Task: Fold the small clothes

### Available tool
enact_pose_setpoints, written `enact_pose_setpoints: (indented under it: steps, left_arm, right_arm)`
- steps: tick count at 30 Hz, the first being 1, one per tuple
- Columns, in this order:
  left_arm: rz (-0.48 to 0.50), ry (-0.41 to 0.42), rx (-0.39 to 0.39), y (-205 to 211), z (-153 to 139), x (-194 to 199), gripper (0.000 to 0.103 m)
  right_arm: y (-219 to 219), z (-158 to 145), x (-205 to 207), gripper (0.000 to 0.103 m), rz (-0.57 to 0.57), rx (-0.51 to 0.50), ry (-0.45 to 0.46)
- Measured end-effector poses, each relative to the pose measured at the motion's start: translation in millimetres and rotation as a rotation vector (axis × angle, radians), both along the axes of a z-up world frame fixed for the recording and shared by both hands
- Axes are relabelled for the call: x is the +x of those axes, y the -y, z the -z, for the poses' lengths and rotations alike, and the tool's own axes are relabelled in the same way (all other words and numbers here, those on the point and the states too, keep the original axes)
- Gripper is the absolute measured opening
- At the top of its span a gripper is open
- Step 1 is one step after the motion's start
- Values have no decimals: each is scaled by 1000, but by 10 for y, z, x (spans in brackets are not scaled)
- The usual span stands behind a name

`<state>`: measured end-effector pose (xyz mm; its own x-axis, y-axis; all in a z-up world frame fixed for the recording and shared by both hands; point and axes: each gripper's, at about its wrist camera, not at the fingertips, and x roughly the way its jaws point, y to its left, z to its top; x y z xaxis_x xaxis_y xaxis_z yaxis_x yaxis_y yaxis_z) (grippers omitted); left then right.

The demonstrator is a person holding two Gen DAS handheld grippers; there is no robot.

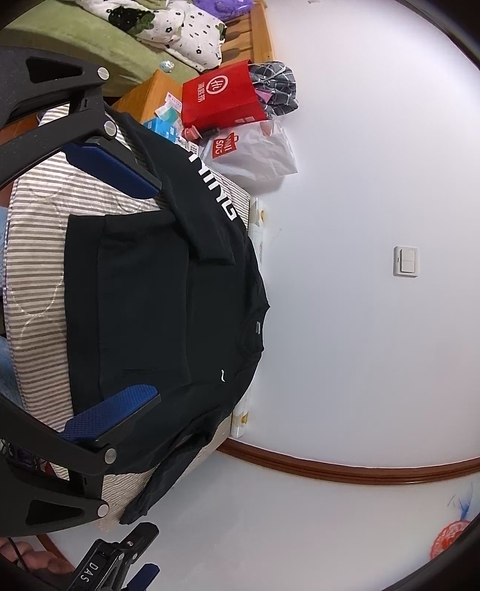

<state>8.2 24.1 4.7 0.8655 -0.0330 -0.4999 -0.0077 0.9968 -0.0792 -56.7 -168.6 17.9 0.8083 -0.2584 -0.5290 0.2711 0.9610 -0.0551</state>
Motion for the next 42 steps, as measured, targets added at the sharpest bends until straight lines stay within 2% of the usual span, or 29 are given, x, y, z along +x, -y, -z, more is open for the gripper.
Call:
enact_pose_setpoints:
  steps: [8, 11, 14, 18, 21, 24, 27, 34, 37, 40, 42]
  left_arm:
    - [-29, -28, -30, -123, 123, 325, 101]
    - [-27, -61, -80, -232, 241, 517, 101]
    - [-36, -131, -138, -406, 458, 765, 101]
    - [-99, -170, -199, -709, 794, 984, 100]
    - [-147, -204, -279, -1019, 1101, 1123, 98]
    - [-197, -231, -418, -1360, 1442, 1192, 90]
    - [-245, -247, -522, -1617, 1734, 1242, 87]
    - [-318, -180, -701, -1996, 1990, 1373, 85]
    - [-364, -165, -690, -2059, 2002, 1497, 81]
    - [-435, -182, -607, -2078, 1995, 1678, 65]
    - [-528, -224, -486, -2124, 1977, 1845, 21]
  right_arm:
    - [22, 121, 263, 103, -18, -4, -25]
    - [97, 234, 431, 102, -7, 7, -56]
    - [151, 375, 606, 101, -29, 27, -96]
    - [200, 607, 832, 95, -44, 45, -138]
    - [205, 837, 1016, 92, -49, 60, -177]
    - [157, 1041, 1207, 91, -40, 56, -217]
    - [56, 1141, 1345, 91, -54, 35, -237]
    - [-176, 1248, 1568, 91, -82, -42, -270]
    - [-201, 1287, 1668, 91, -83, -51, -278]
    - [-220, 1317, 1764, 91, -83, -40, -284]
    - [-208, 1325, 1786, 91, -90, -34, -286]
